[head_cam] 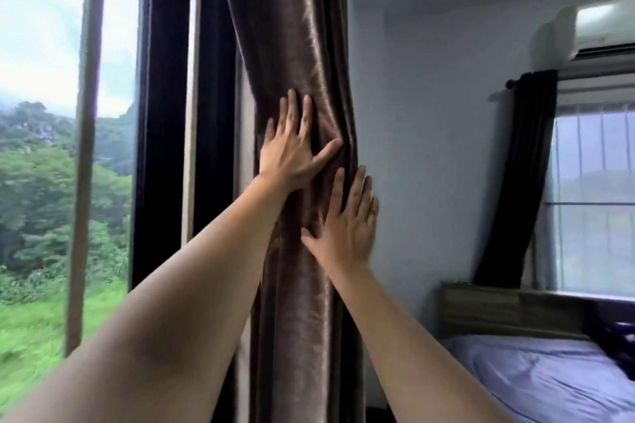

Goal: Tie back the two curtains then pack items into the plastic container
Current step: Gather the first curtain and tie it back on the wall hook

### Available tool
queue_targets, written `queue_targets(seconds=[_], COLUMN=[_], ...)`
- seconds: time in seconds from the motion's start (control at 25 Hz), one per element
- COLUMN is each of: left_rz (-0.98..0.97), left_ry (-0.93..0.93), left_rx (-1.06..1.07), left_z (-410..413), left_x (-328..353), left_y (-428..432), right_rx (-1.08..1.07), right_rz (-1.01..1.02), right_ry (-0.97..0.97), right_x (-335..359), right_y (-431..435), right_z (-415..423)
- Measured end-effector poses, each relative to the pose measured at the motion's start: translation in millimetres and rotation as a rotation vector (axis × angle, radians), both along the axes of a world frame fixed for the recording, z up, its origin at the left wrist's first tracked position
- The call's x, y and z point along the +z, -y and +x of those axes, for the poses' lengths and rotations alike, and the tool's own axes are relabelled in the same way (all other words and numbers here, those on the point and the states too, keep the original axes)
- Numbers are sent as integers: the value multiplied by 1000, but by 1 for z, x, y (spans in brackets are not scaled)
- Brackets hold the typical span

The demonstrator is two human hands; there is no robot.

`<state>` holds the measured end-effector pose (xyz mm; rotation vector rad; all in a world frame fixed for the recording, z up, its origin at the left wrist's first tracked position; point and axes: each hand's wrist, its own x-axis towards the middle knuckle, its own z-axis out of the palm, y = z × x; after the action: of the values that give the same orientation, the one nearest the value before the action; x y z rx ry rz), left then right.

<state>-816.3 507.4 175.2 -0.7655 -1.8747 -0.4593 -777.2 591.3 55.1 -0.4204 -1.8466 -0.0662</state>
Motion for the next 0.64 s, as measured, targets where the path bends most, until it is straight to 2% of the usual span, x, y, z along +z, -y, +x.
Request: queue_targets(seconds=[0.24, 0.64], left_rz=[18, -48], left_ry=[-1, 68], left_rx=[-44, 16], left_z=[-48, -139], left_x=[6, 11], left_y=[-48, -130], right_rx=[118, 220], right_rz=[-104, -102], right_ry=[57, 10], right_x=[6, 5], right_y=[-48, -140], right_z=[-41, -142])
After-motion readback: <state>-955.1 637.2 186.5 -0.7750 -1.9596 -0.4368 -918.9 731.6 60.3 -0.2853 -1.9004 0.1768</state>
